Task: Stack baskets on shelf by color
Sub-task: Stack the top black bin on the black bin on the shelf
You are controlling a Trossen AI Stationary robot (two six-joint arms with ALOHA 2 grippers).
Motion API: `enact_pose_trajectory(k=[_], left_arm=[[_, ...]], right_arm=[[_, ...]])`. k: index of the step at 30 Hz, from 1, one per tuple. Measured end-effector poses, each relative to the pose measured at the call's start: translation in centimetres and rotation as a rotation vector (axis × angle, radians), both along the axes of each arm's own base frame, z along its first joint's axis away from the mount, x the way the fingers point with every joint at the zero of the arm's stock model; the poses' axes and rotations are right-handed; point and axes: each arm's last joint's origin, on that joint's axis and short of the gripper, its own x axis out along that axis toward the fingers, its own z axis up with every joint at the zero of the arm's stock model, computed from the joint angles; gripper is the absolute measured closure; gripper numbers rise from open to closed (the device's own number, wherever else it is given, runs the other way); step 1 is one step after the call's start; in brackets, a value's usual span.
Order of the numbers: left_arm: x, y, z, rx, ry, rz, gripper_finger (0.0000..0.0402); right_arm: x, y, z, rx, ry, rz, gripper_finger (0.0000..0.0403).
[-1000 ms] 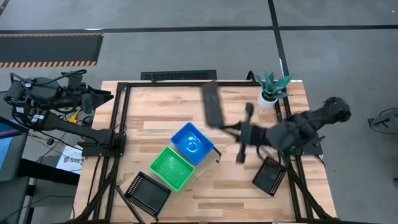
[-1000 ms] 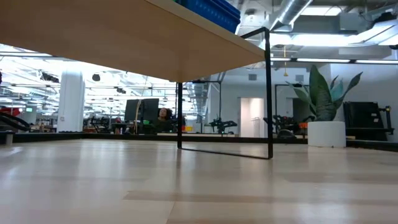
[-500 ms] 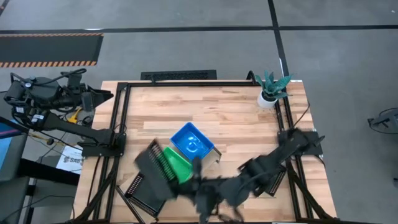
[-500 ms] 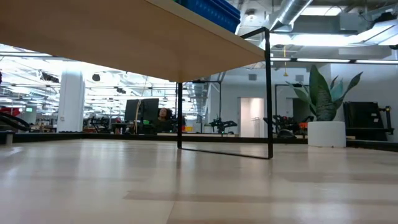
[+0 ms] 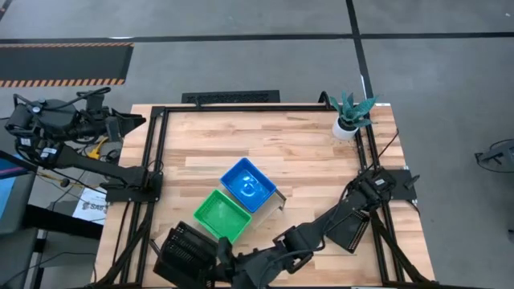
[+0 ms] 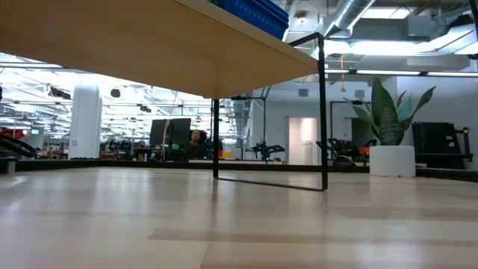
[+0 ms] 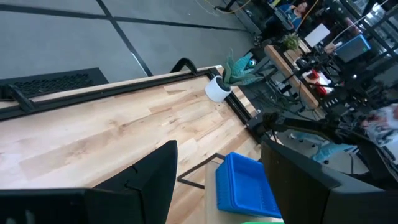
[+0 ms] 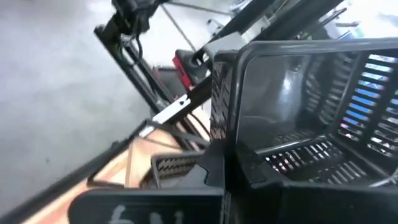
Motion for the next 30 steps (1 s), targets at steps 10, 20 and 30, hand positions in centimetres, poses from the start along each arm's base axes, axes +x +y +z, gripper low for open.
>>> enact_pose_trajectory(k=[10,20,30], left_arm=[[0.0,0.0,0.0,0.003,0.001,0.002,0.0182],[0.0,0.0,0.0,0.007,0.001,0.008,0.0182],[0.0,0.0,0.0,0.005,-0.001,0.008,0.0182]], right_arm=[[0.4,-2.0,-1.8,-0.151,0.167,-0.017,0.0391],[0.5,-2.4,-1.8,-0.175,0.167,-0.021,0.0339],[1.4,-3.9,-1.8,-0.166,0.171,-0.056,0.0287]])
